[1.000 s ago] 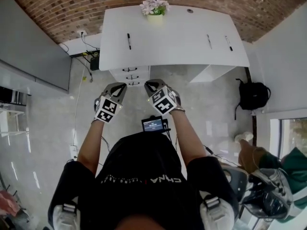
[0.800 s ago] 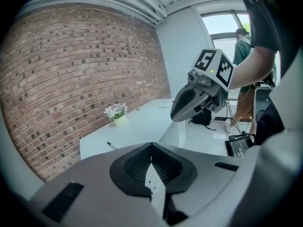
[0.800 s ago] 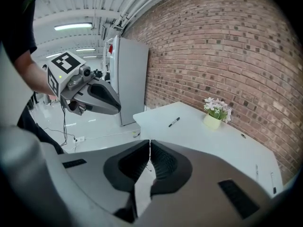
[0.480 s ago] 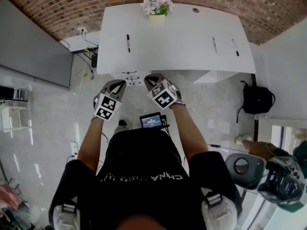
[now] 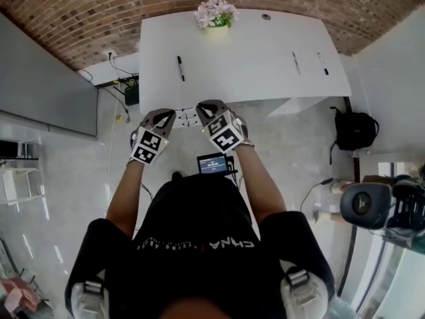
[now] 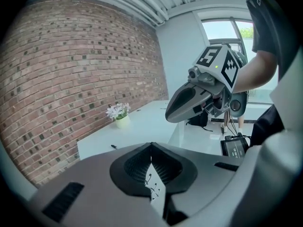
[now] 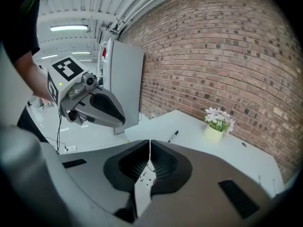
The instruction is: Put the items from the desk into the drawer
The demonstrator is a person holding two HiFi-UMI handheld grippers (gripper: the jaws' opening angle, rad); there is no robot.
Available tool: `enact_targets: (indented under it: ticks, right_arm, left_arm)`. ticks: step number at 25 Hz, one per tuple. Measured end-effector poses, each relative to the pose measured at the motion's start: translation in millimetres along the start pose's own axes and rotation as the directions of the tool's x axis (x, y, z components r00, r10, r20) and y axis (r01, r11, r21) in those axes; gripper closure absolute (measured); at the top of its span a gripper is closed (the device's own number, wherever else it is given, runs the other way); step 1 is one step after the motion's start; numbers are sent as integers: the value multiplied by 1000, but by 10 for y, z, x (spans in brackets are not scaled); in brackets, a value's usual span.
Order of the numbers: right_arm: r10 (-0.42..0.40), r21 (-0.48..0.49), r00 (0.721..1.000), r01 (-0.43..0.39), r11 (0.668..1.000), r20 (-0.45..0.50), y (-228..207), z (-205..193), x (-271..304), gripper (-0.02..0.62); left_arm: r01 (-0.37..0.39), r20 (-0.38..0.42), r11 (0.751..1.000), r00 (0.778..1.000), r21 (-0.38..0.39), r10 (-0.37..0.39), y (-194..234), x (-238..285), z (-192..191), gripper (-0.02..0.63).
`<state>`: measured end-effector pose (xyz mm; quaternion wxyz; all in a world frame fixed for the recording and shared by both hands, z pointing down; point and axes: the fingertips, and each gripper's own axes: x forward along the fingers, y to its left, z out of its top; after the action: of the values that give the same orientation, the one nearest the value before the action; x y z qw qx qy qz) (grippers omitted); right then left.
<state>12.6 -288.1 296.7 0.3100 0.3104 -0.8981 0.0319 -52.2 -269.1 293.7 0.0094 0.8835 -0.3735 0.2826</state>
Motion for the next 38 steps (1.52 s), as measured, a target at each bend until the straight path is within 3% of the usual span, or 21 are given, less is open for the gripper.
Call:
enact_targets:
  ticks: [14,21,38]
  right_arm:
    - [10,2,999,-9,1000,-46,20,1,247,579]
    - [13,21,999,-12,1000,-45,-179,-42,488,578]
    - [-44,201,994,64,978,-103,-821,-245,1936,570]
  left_arm:
    - [-7,-5,1000,1000,-24,7,211,2,-118,595]
    - [-7,-28,999,1000,-33,6,323,192,-168,595]
    - [-27,-60,988,998,-149,18,837,711,-586,595]
